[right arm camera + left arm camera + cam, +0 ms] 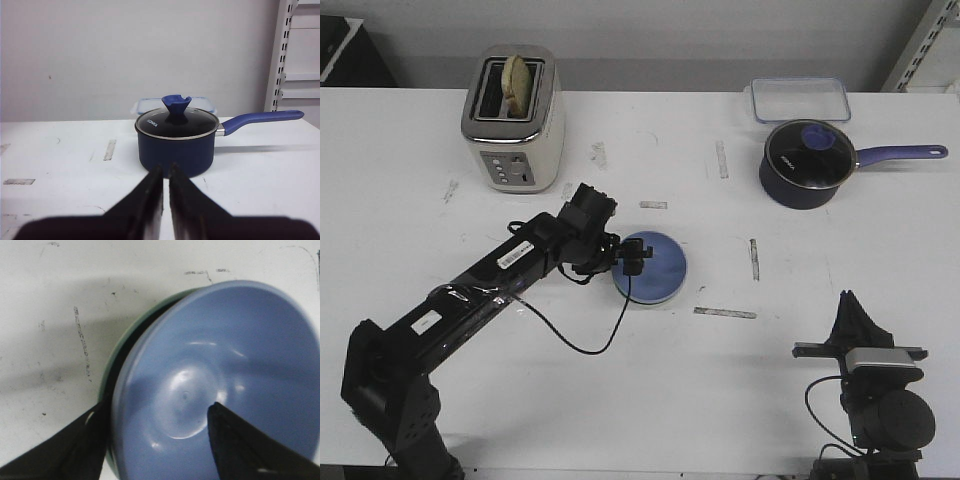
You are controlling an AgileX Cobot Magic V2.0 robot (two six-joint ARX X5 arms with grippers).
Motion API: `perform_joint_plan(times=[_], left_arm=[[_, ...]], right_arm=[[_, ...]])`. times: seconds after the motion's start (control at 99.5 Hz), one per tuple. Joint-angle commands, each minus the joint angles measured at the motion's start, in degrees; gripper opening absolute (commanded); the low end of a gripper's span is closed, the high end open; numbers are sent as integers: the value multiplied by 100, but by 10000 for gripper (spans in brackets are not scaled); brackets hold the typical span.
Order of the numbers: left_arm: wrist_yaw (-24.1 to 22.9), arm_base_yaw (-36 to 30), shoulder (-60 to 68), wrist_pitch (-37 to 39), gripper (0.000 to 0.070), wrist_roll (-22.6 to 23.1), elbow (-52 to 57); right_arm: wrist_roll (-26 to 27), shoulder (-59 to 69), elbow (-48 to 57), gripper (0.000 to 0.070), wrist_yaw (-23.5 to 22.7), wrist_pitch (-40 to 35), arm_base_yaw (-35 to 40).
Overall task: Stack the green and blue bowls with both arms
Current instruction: 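Open the left gripper and withdraw it from the stacked bowls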
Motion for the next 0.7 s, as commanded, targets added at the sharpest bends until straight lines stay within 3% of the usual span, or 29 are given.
perform_joint_plan(times=[0.0, 0.342, 0.523, 0.694], left_arm=[[-2, -46, -144, 11, 380, 57, 146], [-4, -46, -787, 20, 379, 411, 146], [-7, -44, -1163, 374, 369, 1572, 70], [-24, -11, -1703, 1563, 366, 2796, -588]], right_arm=[[-44, -7, 13, 13, -2, 57, 9], [-44, -7, 13, 13, -2, 57, 9], [-44, -7, 13, 13, 0, 57, 9], [-44, -7, 13, 13, 0, 57, 9]])
